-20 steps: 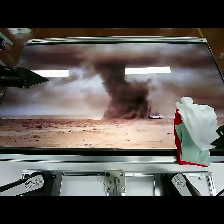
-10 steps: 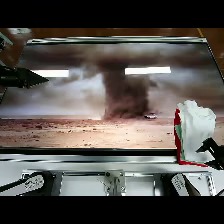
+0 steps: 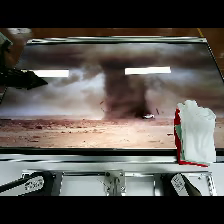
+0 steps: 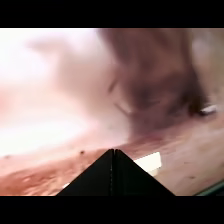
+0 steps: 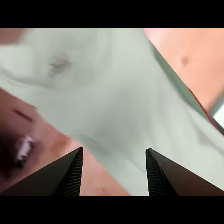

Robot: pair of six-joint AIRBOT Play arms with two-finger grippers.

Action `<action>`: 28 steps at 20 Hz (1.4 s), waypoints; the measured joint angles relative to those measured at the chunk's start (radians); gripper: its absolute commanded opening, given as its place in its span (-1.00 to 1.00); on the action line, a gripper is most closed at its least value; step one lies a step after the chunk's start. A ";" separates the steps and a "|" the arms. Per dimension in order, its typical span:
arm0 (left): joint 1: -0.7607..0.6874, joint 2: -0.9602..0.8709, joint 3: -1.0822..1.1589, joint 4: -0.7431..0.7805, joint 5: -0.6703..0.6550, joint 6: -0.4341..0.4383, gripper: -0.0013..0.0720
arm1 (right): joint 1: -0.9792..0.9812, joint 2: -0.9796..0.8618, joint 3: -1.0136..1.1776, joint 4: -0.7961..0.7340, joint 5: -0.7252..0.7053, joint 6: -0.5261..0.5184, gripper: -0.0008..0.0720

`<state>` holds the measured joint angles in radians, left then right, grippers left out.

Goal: Fold the shirts.

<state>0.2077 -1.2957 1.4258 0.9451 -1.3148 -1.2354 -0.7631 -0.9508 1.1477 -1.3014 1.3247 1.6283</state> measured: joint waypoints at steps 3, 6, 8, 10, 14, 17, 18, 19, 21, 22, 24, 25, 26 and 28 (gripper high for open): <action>-0.125 -0.023 0.010 0.323 -0.022 -0.112 0.94 | 0.225 -0.027 0.055 0.016 -0.075 -0.009 0.88; -0.217 -0.040 0.013 0.470 -0.040 -0.191 0.93 | 0.427 -0.097 0.075 -0.025 -0.078 0.010 0.88; -0.253 -0.046 0.014 0.516 -0.046 -0.225 0.93 | 0.518 -0.149 0.081 -0.045 -0.069 0.019 0.87; -0.271 -0.050 0.014 0.549 -0.050 -0.245 0.93 | 0.584 -0.188 0.084 -0.052 -0.056 0.026 0.87; -0.285 -0.058 0.015 0.575 -0.054 -0.262 0.93 | 0.648 -0.218 0.087 -0.054 -0.041 0.029 0.87; -0.290 -0.071 0.015 0.582 -0.052 -0.268 0.93 | 0.663 -0.225 0.087 -0.044 -0.039 0.030 0.87; -0.290 -0.077 0.015 0.582 -0.048 -0.269 0.93 | 0.666 -0.227 0.087 -0.043 -0.036 0.032 0.87; -0.290 -0.084 0.015 0.586 -0.047 -0.269 0.93 | 0.669 -0.227 0.087 -0.039 -0.036 0.032 0.87; -0.291 -0.098 0.015 0.587 -0.042 -0.269 0.93 | 0.671 -0.229 0.087 -0.037 -0.037 0.032 0.87; -0.291 -0.105 0.015 0.589 -0.041 -0.270 0.93 | 0.671 -0.229 0.087 -0.037 -0.037 0.032 0.87; -0.291 -0.117 0.015 0.589 -0.039 -0.270 0.93 | 0.672 -0.229 0.087 -0.037 -0.037 0.032 0.87; -0.291 -0.120 0.015 0.589 -0.039 -0.270 0.93 | 0.673 -0.229 0.087 -0.036 -0.037 0.032 0.87; -0.291 -0.123 0.015 0.589 -0.039 -0.270 0.93 | 0.673 -0.229 0.087 -0.035 -0.037 0.032 0.87; -0.291 -0.127 0.015 0.589 -0.038 -0.270 0.93 | 0.673 -0.229 0.087 -0.035 -0.038 0.032 0.87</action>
